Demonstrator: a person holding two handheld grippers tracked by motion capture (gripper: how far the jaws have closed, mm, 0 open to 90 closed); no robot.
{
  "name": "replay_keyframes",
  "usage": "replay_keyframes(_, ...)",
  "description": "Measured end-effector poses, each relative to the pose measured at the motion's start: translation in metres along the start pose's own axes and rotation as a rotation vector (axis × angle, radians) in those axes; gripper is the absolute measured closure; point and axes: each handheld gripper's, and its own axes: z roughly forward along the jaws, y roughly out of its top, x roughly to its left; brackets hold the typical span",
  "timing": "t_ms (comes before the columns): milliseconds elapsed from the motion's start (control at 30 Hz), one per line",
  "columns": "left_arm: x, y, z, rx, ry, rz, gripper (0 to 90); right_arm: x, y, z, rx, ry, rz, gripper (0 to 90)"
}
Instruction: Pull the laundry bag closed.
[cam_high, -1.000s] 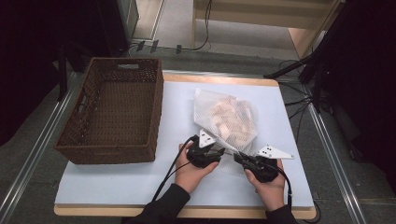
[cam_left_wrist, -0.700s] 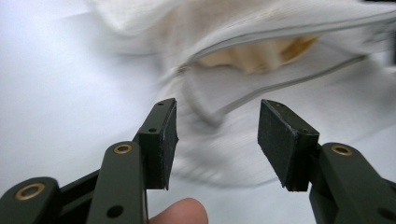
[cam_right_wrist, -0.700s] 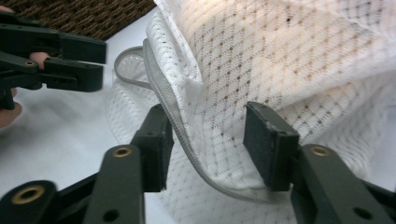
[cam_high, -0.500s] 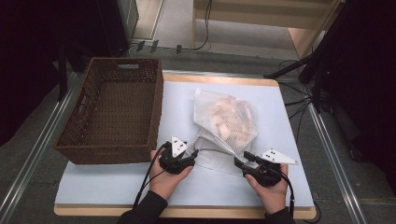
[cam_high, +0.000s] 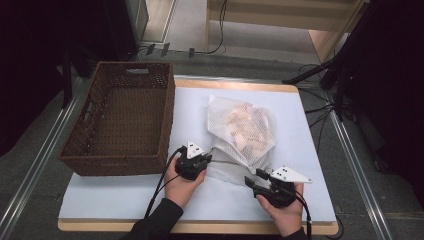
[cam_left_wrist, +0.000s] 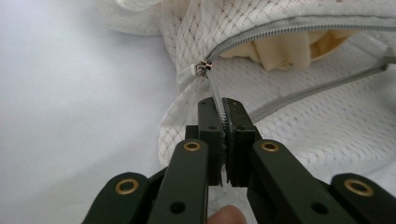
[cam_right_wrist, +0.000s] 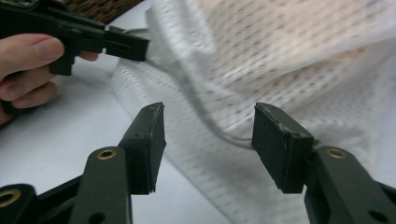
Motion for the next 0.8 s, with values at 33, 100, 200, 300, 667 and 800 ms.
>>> replay_keyframes(33,-0.001,-0.002,-0.003,-0.005,-0.005,-0.003,87.8,0.0,0.0,0.0,0.0,0.0,0.0,48.4)
replay_keyframes(100,-0.001,-0.006,-0.007,-0.008,-0.013,0.011,87.8,0.005,0.0,0.002,0.012,0.003,-0.016,50.9)
replay_keyframes(200,-0.003,-0.01,-0.015,-0.024,-0.019,0.008,88.0,0.011,-0.001,0.007,0.024,0.018,-0.028,52.1)
replay_keyframes(300,-0.01,-0.017,-0.022,-0.025,-0.013,0.012,88.1,0.019,-0.001,0.011,0.029,0.025,-0.049,52.8)
replay_keyframes(667,-0.031,-0.036,-0.037,-0.032,0.027,0.019,88.1,0.053,-0.003,0.004,-0.013,-0.005,-0.123,58.0)
replay_keyframes(800,-0.029,-0.037,-0.042,-0.035,0.029,-0.016,87.9,0.059,-0.007,0.001,-0.01,-0.032,-0.118,58.2)
